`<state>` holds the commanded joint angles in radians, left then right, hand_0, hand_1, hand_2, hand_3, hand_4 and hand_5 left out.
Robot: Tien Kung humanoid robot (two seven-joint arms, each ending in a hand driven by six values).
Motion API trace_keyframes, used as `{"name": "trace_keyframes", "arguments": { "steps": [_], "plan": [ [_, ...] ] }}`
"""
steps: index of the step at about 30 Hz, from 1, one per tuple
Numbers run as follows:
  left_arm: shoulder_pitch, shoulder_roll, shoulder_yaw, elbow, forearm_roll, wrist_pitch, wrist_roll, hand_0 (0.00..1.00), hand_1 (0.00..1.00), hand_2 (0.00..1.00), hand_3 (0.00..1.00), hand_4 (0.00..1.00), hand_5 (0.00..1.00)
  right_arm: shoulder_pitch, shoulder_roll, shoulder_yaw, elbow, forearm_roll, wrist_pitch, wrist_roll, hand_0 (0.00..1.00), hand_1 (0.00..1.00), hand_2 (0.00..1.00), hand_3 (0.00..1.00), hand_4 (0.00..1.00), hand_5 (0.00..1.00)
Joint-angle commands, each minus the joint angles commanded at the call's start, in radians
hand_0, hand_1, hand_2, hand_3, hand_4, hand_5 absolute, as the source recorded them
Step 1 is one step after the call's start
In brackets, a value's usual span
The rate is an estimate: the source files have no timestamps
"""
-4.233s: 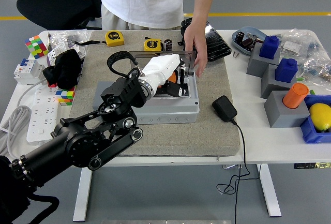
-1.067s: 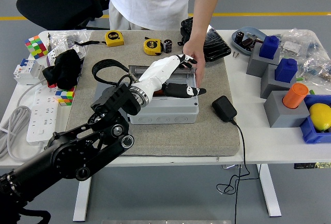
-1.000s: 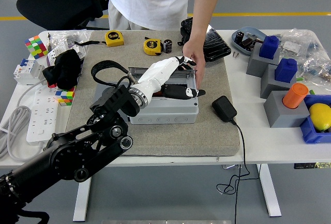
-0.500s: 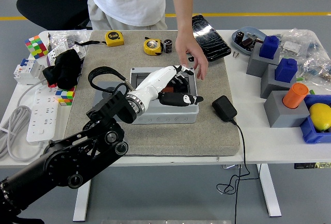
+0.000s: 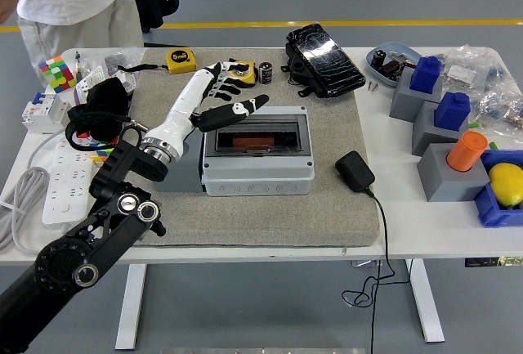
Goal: Fetch the battery,place it into the box,close the lid of the box
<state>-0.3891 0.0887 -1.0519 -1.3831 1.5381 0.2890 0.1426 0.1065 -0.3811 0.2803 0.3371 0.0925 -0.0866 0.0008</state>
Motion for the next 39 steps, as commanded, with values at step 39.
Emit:
{"name": "trace_keyframes", "arguments": {
  "steps": [39],
  "plan": [
    [0.158, 0.079, -0.348, -0.024, -0.046, -0.016, -0.021, 0.458, 0.62, 0.629, 0.647, 0.932, 0.435, 0.033, -0.025, -0.002, -0.001, -0.004, -0.006, -0.019, 0.576, 0.628, 0.664, 0.566, 0.969, 0.496]
  ]
}}
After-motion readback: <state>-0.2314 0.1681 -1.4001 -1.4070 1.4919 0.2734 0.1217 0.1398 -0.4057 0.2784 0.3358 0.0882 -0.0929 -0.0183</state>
